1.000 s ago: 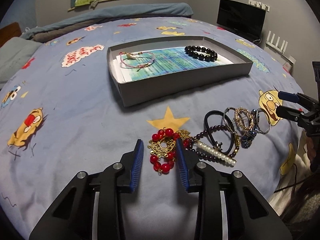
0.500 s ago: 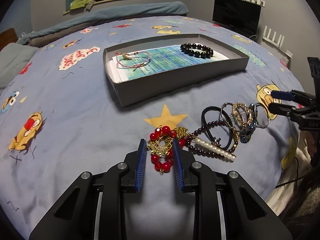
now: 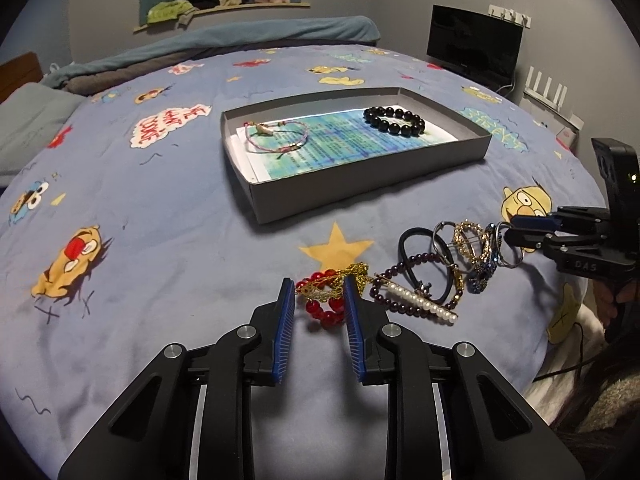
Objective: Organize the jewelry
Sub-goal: 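Grasp the red-bead gold necklace with the left tool while the right tool grasps a silver bangle, then lower the necklace and bangle into the grey box and open both tools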
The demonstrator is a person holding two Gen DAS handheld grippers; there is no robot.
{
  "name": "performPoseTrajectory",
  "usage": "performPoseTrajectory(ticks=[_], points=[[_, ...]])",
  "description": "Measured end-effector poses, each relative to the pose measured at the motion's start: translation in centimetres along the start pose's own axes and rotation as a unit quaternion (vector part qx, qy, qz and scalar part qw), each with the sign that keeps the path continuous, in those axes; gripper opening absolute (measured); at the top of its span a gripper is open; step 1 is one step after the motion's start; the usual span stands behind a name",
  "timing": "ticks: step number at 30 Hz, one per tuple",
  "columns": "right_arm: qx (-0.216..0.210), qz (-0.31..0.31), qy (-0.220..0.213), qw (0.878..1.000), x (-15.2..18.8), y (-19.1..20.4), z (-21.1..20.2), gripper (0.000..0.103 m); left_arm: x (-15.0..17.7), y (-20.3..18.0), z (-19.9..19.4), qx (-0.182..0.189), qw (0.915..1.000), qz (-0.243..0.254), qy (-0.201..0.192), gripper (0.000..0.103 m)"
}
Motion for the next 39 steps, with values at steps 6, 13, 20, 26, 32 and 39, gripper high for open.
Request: performPoseTrajectory(ticks=[6,13,20,26,32,39], points=[[-0.001,-0.008,-0.011,1.0,-0.1,0.1,-0.6,0.004,-0.5,-0.1,-1.1,0.004,0.9999,0.0,-0.014,0.026],[0.006,-0.013,-0.037,0.999,-1.0,-0.1,-2.2,0.004,-1.3,0.0,-2.4,0.003,0.9995,0.0,-0.031,0.025],[0.015,-0.015,-0.066,0.998,-2.3,-0.3,-3.8,0.003,-2.0,0.3,-3.5,0.002,0.9989,-0.002,-0.047,0.025],[0.018,-0.015,-0.089,0.996,-3.6,-0.6,-5.1,0.003,-3.1,0.6,-5.3,0.004,0.9974,-0.006,-0.071,0.025],[0.018,-0.013,-0.102,0.995,-4.6,-0.9,-5.8,0.003,-4.0,0.8,-6.5,-0.001,0.9965,-0.003,-0.084,0.025],[0.027,-0.015,-0.126,0.991,-6.2,-1.4,-7.1,0.003,-5.8,0.8,-8.0,-0.007,0.9944,0.006,-0.105,0.025]])
Point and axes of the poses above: each gripper's, at about its wrist camera, not at the fingertips, and z roughly the way its jaws point, y to its left, x to its underside, the point moved 2 cm from there along z, roughly the way its jaws point, and after that the axes turned 3 degrees about -z, right-handed, at the moved point
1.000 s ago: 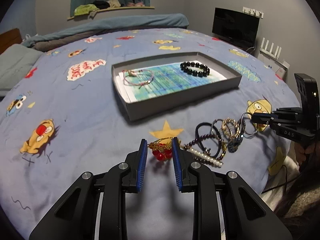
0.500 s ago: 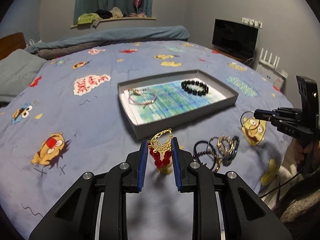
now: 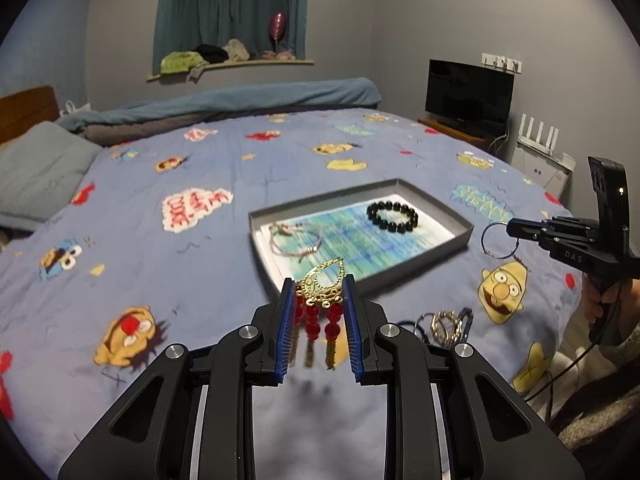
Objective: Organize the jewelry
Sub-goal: 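Lower the necklace and bangle into the grey box and open both tools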
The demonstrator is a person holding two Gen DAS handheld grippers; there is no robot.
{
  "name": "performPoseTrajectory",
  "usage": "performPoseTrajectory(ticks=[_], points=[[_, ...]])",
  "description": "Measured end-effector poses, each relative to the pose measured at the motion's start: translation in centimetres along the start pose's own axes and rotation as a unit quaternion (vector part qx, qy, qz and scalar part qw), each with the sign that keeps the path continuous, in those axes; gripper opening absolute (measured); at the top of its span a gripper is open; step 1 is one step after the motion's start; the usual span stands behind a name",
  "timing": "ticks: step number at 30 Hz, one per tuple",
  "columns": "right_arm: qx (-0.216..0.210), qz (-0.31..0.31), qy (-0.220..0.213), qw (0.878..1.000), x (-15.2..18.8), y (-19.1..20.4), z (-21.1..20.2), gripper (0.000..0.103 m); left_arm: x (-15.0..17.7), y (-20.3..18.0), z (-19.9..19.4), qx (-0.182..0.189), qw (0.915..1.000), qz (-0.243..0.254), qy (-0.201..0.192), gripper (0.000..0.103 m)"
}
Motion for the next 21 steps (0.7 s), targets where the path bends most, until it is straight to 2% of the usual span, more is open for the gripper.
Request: performPoseTrajectory(ticks=[11,16,21], points=[[0.004,0.021,-0.021,1.0,-3.9,-2.2,1.6,0.003,-5.0,0.1,0.7,-0.011,0.9991,0.022,-0.034,0.025],[0.01,0.029,-0.017,0.999,-4.9,-3.0,3.7,0.003,-6.3,-0.3,3.4,-0.007,0.9991,0.03,-0.028,0.025],[0.0,0.039,-0.001,0.999,-5.0,-3.2,6.2,0.003,-6.3,-1.3,7.1,0.001,0.9992,0.04,-0.007,0.025]])
Point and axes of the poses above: each gripper's, at about its wrist camera, not at the fingertips, and z roughly the way its jaws point, y to its left, x to its underside, the point moved 2 cm from there along z, roughly the way its jaws point, and after that the axes turned 3 degrees about -z, right-handed, at the moved point
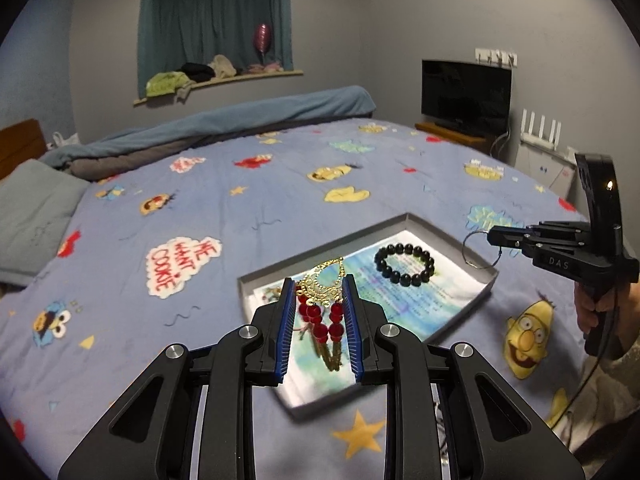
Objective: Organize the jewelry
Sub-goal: 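Lower the necklace and bangle into the grey box and open both tools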
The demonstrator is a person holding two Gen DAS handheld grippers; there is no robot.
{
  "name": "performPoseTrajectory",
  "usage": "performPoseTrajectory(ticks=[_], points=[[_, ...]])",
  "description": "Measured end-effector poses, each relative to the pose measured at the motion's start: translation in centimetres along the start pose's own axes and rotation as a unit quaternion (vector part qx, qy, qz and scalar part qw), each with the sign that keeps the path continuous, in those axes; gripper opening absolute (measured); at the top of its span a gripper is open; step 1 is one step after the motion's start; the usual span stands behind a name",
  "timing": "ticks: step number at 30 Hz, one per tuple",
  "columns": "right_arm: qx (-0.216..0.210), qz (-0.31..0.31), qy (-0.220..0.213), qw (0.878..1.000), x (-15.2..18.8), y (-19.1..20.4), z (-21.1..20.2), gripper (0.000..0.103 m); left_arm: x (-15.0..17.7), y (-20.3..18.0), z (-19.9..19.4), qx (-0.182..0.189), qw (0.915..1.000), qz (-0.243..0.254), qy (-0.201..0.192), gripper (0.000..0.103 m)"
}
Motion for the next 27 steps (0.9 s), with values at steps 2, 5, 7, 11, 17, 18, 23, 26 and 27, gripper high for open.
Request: performPoseTrajectory(ticks=[2,5,7,11,17,18,23,26,27], points=[[-0.006,0.001,0.011,1.0,0.2,0.2,1.2,0.003,0.2,-0.3,1.4,0.005,0.9999,0.001,0.01,0.025],[-0.018,0.004,0.025,1.0,0.6,0.5,2.4,0.003,0.6,-0.8,3.5,0.026,0.9994,-0.01,0.022,0.025],[-0.027,0.006,0.033,0.999,0.8,0.7,3.2,0.003,0.7,-1.0,4.0,0.04,0.9989,-0.013,0.021,0.025],[-0.039,0.003,0.046,0.998,1.2,1.3,4.3,0.003,1.4,-1.5,5.4,0.05,0.9982,-0.015,0.03,0.025],[-0.034,0.014,0.07,0.997,1.9,0.8,5.8,0.003,3.5,-0.1,7.3,0.036,0.9969,-0.027,0.064,0.025],[-0.03,0.014,0.07,0.997,2.0,0.6,5.9,0.003,3.9,0.3,7.5,0.031,0.9966,-0.03,0.069,0.025],[-0.018,0.021,0.076,0.997,2.3,-0.2,6.2,0.003,5.2,1.7,8.0,0.013,0.9954,-0.036,0.088,0.025],[-0.009,0.027,0.083,0.996,2.5,-0.5,6.4,0.003,5.8,2.0,8.3,0.007,0.9946,-0.03,0.099,0.025],[-0.006,0.028,0.087,0.996,2.6,-0.7,6.5,0.003,6.0,2.0,8.4,0.004,0.9944,-0.024,0.102,0.025]])
Point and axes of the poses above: each gripper's, at about its wrist camera, not at the fingertips, and z roughly the way its jaws point, y to its left, x to its underside, the point moved 2 cm from there along z, roughly the way its jaws point, and after that the axes turned 3 degrees about -z, right-handed, at the moved point
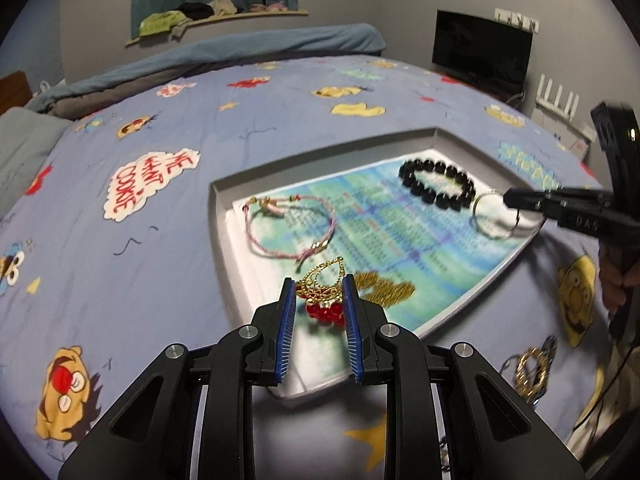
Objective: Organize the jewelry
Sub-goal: 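Lower the necklace and bangle into the grey box and open both tools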
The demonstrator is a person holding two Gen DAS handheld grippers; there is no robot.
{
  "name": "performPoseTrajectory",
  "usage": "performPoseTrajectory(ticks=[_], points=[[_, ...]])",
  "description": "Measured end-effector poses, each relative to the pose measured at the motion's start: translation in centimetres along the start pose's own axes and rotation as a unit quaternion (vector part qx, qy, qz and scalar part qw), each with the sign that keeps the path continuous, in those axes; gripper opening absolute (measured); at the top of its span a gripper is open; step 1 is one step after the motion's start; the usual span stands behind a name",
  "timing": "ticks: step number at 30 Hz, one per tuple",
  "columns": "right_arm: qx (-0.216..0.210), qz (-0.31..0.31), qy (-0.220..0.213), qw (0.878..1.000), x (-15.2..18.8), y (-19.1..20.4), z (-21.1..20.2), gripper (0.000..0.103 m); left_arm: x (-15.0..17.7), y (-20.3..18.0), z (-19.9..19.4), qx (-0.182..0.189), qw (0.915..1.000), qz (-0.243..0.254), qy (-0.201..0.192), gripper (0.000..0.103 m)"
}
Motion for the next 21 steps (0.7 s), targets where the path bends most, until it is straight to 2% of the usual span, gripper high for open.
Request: performPoseTrajectory(ticks=[5,18,21], points=[[0.011,0.001,0.006,1.0,0.15,-0.32,0.35,0.003,0.32,-0.14,0.44,-0.008,0.9998,0.013,0.013,0.025],[0.022,-0.001,0.009,1.0,0.04,-0.6,0.54,0.004,0.31,0.71,0.79,-0.016,0.9995,-0.006,0.026,0.025],[0.02,-0.001,0.009,1.0,-0.01,-0.58,0.47,0.008,0.27,0.76,0.75,-0.016,0.9995,-0.008,0.027,0.027]])
Point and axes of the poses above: each gripper's, at about its wrist camera, not at the fingertips, and z roughly the way its jaws point, y to its left, x to its underside, the point moved 2 cm from there along z, roughly the way its jaws point, and after that the axes turned 3 degrees about -z, right-handed, at the moved point
